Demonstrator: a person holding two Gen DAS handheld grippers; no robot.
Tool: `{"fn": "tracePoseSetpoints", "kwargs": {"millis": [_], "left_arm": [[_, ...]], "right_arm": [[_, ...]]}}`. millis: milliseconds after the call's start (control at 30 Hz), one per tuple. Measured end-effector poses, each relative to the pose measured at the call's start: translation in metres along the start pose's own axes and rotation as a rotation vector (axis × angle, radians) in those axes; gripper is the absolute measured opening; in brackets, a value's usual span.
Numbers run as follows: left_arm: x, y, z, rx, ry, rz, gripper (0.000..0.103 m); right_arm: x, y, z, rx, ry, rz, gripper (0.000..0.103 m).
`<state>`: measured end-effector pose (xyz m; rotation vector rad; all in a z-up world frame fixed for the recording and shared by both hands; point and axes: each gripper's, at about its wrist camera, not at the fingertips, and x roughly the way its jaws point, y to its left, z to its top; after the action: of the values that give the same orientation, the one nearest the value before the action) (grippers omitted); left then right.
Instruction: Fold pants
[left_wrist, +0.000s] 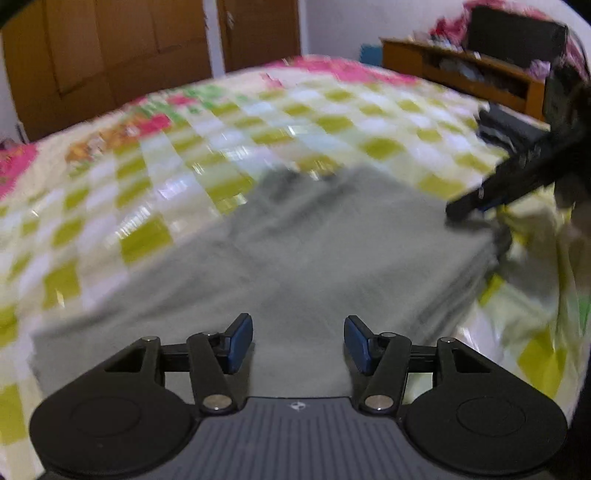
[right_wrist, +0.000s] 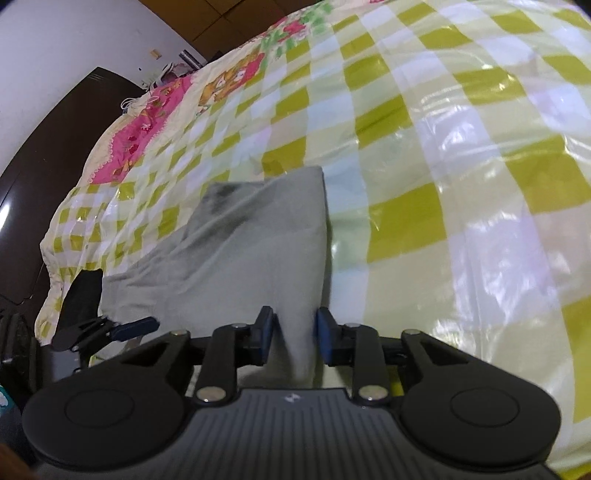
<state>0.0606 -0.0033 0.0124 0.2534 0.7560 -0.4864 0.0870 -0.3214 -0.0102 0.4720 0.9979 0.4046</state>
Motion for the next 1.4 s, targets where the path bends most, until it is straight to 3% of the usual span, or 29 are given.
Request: {"fn": "tracePoseSetpoints", "kwargs": {"millis": [133,200,300,467,733,767,867,933,1400], "left_arm": [[0.004,0.013,0.003,-0.061,-0.041,0.077,0.067],[0.016,0.018,-0.002,-0.087,0.008,0.092,0.067],[0.025,0.01,-0.01,-0.043,0.038,0.109,0.067],[0.023,0.01,0.0,-0.083,0.01,0.096,0.067],[0.036,0.008,-0.001,-0.088,0.048,0.105,0.071],[0.036,0.01,-0.001,-0.091,0.051,0.108,0.071],[0.036,0.009,-0.002,-0.097,0.056,0.113,0.072],[0.037,0.008,-0.001,-0.098,0.056,0.12,0.072],[0.036,0.008,-0.004,-0.123,0.052,0.13,0.072]], "right_arm": [[0.016,-0.002,0.008,0.017,0.001,-0.018,0.039],[0.025,-0.003,0.009,0.026,0.007,-0.021,0.039],[0.029,0.004,0.01,0.016,0.009,-0.014,0.039],[0.028,0.007,0.012,-0.006,0.012,0.004,0.034],[0.042,0.003,0.013,0.015,0.018,0.01,0.035],[0.042,0.005,0.013,0.012,0.014,0.007,0.033],[0.039,0.011,0.011,-0.001,0.018,-0.01,0.013],[0.036,0.015,0.009,-0.007,0.014,-0.023,0.012],[0.049,0.03,0.017,-0.042,0.035,-0.102,0.019]]}}
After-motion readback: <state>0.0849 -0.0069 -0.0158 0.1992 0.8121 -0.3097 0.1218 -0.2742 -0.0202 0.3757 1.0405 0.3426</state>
